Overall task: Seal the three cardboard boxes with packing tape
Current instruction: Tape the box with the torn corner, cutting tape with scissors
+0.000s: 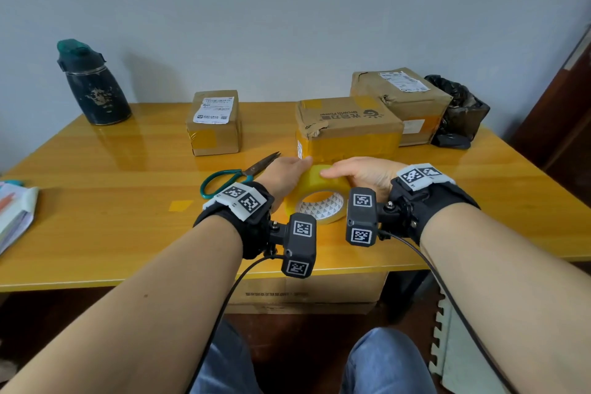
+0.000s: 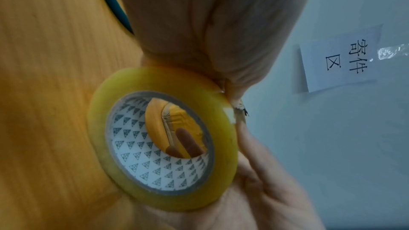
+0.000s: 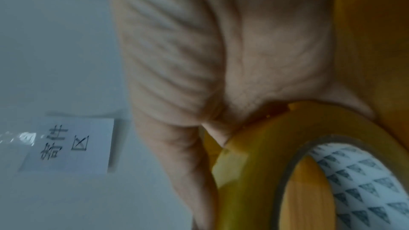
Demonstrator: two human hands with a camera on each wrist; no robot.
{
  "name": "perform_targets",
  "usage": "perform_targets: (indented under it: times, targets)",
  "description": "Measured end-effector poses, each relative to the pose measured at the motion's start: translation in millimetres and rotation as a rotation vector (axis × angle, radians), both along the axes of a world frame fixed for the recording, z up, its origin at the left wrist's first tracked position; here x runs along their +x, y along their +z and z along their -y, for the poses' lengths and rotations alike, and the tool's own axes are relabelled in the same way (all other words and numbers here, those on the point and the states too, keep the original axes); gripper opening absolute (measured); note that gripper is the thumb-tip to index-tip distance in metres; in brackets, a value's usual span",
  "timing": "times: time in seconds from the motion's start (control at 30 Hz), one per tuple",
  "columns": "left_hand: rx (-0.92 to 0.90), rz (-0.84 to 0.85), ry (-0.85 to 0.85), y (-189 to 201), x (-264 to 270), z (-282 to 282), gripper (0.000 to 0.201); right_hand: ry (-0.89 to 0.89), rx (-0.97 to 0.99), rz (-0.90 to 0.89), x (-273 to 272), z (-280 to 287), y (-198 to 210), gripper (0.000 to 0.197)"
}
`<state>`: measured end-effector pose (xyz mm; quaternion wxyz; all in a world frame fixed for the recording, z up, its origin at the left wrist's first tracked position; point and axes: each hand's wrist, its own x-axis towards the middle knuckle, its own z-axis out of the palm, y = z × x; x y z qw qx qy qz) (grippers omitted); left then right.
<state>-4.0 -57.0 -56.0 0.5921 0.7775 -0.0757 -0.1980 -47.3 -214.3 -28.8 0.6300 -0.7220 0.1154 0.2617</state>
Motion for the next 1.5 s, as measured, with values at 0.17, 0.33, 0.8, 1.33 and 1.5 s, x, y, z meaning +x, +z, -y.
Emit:
perform_targets:
  times: [0.17, 0.33, 0.8, 1.33, 1.5]
  targets:
    - [0.104, 0.115, 0.007, 8, -8, 8, 0.03, -0.102, -0.08, 0.004, 8, -9, -8, 0.097]
    - [0.116, 0.154, 0.006, 7, -8, 10, 0.029, -0.172, -0.017, 0.027, 9, -5, -11, 0.079]
    - [0.183, -0.138, -0.24, 19, -3, -6, 0.074, -0.319, -0.086, 0.114, 10, -7, -16, 0.043]
    - [0.107, -0.299, -0.199, 21, -10, -15, 0.036, -0.095, -0.518, 0.291, 14, -22, -16, 0.037]
    - [0.118, -0.272, -0.188, 25, -12, -18, 0.034, -0.095, -0.618, 0.379, 6, -26, -9, 0.042]
